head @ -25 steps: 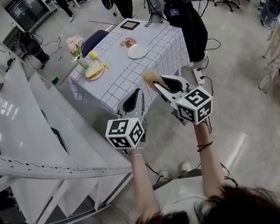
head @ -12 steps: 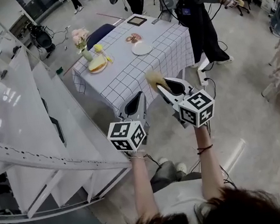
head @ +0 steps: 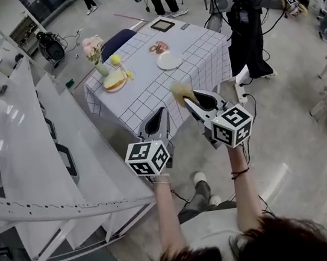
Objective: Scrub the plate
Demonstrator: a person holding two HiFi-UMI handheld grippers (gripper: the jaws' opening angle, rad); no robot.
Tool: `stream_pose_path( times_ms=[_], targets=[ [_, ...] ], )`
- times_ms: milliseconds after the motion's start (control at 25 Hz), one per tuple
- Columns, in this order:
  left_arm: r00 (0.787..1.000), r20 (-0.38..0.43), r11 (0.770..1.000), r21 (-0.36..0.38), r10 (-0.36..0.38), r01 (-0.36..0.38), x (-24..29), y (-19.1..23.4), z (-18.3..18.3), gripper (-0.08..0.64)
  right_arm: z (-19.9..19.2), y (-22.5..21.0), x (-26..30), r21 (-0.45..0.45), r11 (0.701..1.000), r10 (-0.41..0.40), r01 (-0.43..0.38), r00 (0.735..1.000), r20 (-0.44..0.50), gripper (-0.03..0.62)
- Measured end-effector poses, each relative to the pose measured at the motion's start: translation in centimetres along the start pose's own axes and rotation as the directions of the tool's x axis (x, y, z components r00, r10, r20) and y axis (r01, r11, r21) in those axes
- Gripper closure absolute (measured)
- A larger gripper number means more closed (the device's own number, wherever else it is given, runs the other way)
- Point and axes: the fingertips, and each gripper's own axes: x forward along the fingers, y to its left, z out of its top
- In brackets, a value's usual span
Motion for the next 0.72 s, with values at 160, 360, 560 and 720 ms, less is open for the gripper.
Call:
stream_pose_path(
  times_ms=[160, 360, 560, 720],
  targets=[
    [1.0, -0.011, 1.0, 0.005, -0.025, 0.025, 3.5, 2.1, 0.2, 0.549, 0.2, -2.7, 2.6, 0.017, 1.0, -0.013, 0.013, 1.0, 0.013, 0.505],
    [0.998, -0.03, 0.998, 0.0, -0.056, 0.056, 7.4, 4.3, 0.5, 0.549, 0.1, -6.0, 5.2, 0.038, 0.998, -0.041, 0.041, 0.999, 0.012, 0.505],
    [0.996, -0.035, 0.996, 0.004, -0.084, 0.084, 9.8, 5.6, 0.8, 0.549, 0.2, -8.1, 6.9, 0.064, 0.996, -0.067, 0.066, 0.997, 0.024, 0.505],
    [0.994, -0.038, 0.995, -0.008, -0.102, 0.102, 11.4, 6.7, 0.6, 0.549, -0.1, -9.2, 8.0, 0.089, 0.993, -0.083, 0.079, 0.996, 0.037, 0.505]
  ],
)
